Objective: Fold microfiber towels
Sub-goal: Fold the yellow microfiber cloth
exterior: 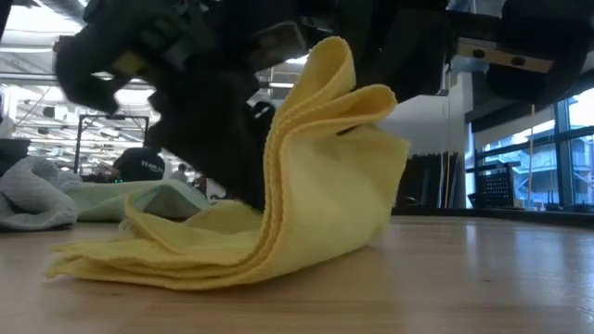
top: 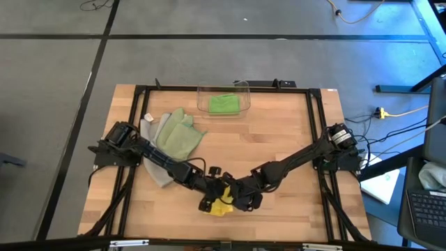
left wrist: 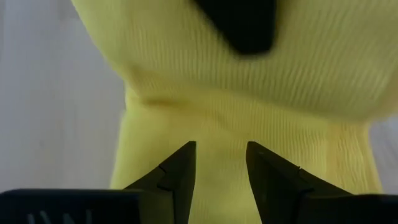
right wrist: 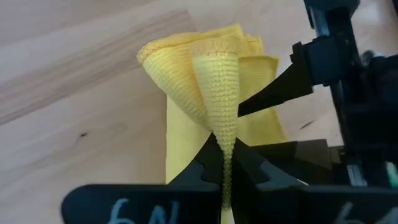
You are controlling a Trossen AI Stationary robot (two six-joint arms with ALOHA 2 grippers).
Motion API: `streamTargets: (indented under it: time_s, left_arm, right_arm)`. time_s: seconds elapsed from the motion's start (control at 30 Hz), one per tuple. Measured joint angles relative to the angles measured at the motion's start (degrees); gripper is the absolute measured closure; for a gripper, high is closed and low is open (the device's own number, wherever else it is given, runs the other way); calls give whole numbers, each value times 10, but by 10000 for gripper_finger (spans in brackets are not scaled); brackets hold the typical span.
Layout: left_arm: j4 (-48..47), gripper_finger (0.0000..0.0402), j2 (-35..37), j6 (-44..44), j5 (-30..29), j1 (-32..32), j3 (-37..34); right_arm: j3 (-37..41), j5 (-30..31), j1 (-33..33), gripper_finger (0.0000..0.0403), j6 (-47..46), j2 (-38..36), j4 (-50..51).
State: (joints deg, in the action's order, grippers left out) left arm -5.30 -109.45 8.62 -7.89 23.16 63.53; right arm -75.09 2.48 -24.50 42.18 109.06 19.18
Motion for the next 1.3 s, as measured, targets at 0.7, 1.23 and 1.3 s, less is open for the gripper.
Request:
streamTargets:
  time_s: [0.7, 1.23, 1.3]
  left_arm:
    - [243, 266, -86, -8, -34, -4, -2]
    - [508, 266, -210, -28, -37, -38, 19]
    - [502, 266, -210, -47, -51, -35, 28]
  right_arm:
    - [4, 8, -20, 394, -11, -2, 58]
    - [6, 0, -49, 394, -29, -1, 204]
    - [5, 1, -50, 394, -33, -2, 210]
